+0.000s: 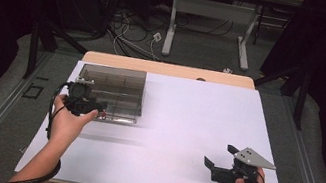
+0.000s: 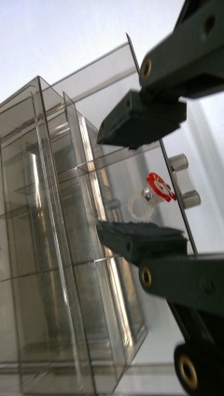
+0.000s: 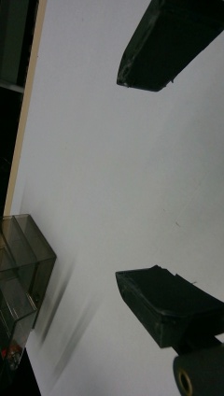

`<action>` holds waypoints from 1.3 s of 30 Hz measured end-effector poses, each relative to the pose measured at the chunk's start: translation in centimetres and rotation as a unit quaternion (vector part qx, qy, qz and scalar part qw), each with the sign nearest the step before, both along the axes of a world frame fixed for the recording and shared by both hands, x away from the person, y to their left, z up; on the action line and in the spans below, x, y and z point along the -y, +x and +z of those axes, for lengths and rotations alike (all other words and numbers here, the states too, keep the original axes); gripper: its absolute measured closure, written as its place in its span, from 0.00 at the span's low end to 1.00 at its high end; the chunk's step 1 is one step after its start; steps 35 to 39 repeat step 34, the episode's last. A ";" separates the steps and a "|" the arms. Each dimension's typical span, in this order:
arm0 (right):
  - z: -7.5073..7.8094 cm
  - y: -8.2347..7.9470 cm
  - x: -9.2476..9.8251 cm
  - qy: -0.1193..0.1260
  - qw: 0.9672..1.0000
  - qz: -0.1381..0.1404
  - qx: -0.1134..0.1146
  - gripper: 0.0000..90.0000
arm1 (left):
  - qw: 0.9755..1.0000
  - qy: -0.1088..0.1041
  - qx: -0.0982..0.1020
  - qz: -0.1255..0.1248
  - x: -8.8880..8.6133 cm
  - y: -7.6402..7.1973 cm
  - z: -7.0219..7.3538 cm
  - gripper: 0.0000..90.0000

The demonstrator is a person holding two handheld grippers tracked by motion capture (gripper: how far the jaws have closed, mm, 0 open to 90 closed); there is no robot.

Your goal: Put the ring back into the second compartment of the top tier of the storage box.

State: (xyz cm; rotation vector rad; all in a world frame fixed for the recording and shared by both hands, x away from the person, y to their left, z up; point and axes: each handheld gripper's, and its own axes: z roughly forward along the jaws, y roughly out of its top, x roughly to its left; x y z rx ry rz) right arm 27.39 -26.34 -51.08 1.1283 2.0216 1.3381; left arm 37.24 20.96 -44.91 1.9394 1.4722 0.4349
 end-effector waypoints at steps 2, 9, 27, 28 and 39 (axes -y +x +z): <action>0.0 0.0 0.0 0.000 1.000 0.000 0.001 0.06 | 1.000 0.000 0.010 -0.001 0.1 -0.2 0.0 0.48; 0.0 0.0 0.0 -0.002 1.000 0.000 0.002 0.06 | 0.999 0.002 0.030 -0.020 0.3 -0.9 0.3 0.35; 0.0 -0.1 -0.1 -0.005 1.000 0.002 -0.002 0.07 | 0.993 -0.040 0.095 -0.063 0.0 -4.2 1.3 0.17; 0.0 -0.1 -0.1 -0.005 1.000 0.002 -0.002 0.07 | 0.992 -0.046 0.097 -0.067 0.0 -4.4 1.3 0.17; 0.0 -0.1 -0.1 -0.003 1.000 0.001 0.000 0.07 | 0.985 -0.093 0.108 -0.096 -0.2 -5.8 0.2 0.13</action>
